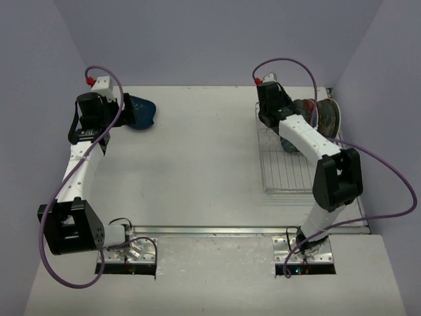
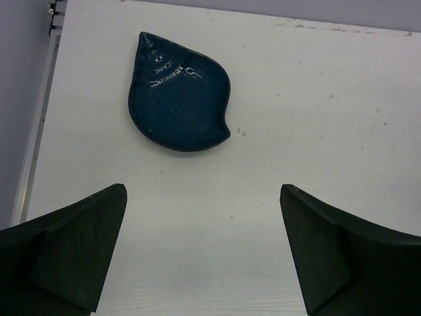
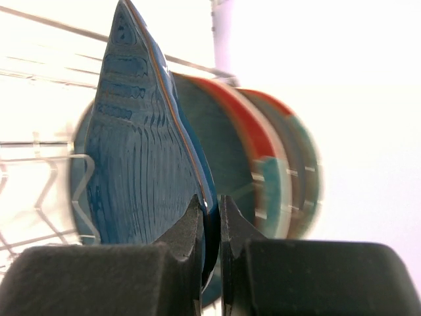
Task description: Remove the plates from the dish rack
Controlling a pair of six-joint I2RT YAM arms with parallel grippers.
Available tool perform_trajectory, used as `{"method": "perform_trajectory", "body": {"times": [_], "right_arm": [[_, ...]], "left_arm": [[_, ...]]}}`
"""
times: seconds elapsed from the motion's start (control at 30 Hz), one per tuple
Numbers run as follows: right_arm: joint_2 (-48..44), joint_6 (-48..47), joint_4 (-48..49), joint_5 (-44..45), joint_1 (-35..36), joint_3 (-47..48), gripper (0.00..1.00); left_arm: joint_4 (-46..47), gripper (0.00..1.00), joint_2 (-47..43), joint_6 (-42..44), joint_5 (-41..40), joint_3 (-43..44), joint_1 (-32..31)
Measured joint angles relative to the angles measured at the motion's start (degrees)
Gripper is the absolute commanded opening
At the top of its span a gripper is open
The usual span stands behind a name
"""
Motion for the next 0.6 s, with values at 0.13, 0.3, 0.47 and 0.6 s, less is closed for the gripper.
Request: {"method": "perform_trajectory", "body": {"times": [0.13, 0.3, 0.47, 0.6], "right_arm": [[-3.6, -0.8, -0.3, 1.2, 0.7, 0.4, 0.0], [-6.2, 7.4, -8.4, -3.8, 2.1, 6.4, 0.0], [-11.9, 18.1, -16.0, -14.9, 2.4, 8.7, 0.0], [-15.9, 25.3, -20.0, -25.6, 2.1, 8.7, 0.0]], "left_arm": [[0.0, 1.0, 0.0, -1.0, 0.2, 0.0, 0.0], [0.5, 0.99, -0.1, -3.2, 5.6, -0.3, 0.0], [6.3, 0.95, -3.3, -11.5, 19.5, -8.0, -0.2], [10.3, 0.95, -4.3, -19.4, 27.9, -13.0, -3.7]]}}
